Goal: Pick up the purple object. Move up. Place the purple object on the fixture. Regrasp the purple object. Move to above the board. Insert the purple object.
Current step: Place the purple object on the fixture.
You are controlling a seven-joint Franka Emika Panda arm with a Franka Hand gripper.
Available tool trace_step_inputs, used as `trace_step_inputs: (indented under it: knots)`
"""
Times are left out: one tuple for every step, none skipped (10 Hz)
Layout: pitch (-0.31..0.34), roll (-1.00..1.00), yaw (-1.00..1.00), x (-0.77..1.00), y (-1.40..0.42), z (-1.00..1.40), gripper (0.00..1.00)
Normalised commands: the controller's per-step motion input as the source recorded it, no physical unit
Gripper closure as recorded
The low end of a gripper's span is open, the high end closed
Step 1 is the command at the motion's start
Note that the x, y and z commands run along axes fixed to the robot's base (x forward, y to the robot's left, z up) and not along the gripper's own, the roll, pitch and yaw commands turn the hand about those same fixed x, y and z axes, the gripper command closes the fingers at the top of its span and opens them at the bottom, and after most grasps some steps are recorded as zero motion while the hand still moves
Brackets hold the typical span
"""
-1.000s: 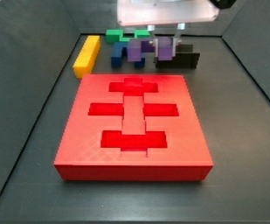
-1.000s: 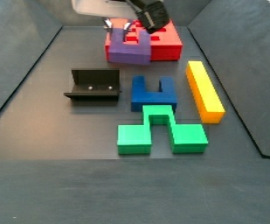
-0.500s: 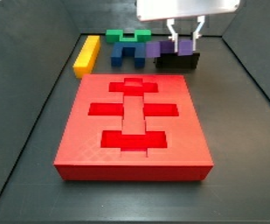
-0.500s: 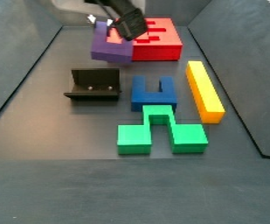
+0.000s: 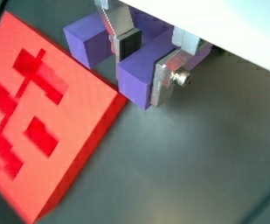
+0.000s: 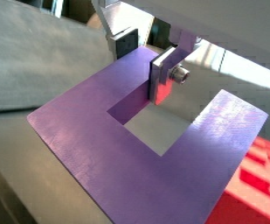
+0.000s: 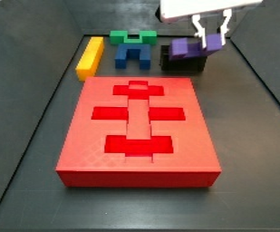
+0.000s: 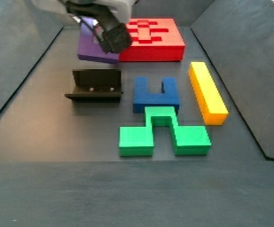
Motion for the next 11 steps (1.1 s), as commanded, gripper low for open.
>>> trace_step_inputs:
  knots:
    - [0.374,-0.44,-0.01,0.69,0.32,1.00,1.00]
    - [0.411,-0.41,0.00,0.68,0.33,1.00,1.00]
    - [0.280,-0.27,0.00,0.58,0.33,0.18,1.00]
    - [0.000,-0.26,0.01,0.40,0.43,-0.31,1.00]
    - [0.000,-0.35,0.00,0.43,0.52,-0.45,1.00]
    - [0.000,-0.43,0.00,0.32,0.49,-0.41,1.00]
    - [0.000,-0.37,-0.04,0.38,0.49,-0.24,1.00]
    - [0.083,-0.11,-0.23,0.46,0.47,-0.02,1.00]
    - [0.197,0.16,-0.47,0.38,0.34,0.00,1.00]
    - [0.214,0.55,-0.58,0.21,0.17,-0.17,1.00]
    - [0.240,0.63,-0.59,0.18,0.09,-0.30,1.00]
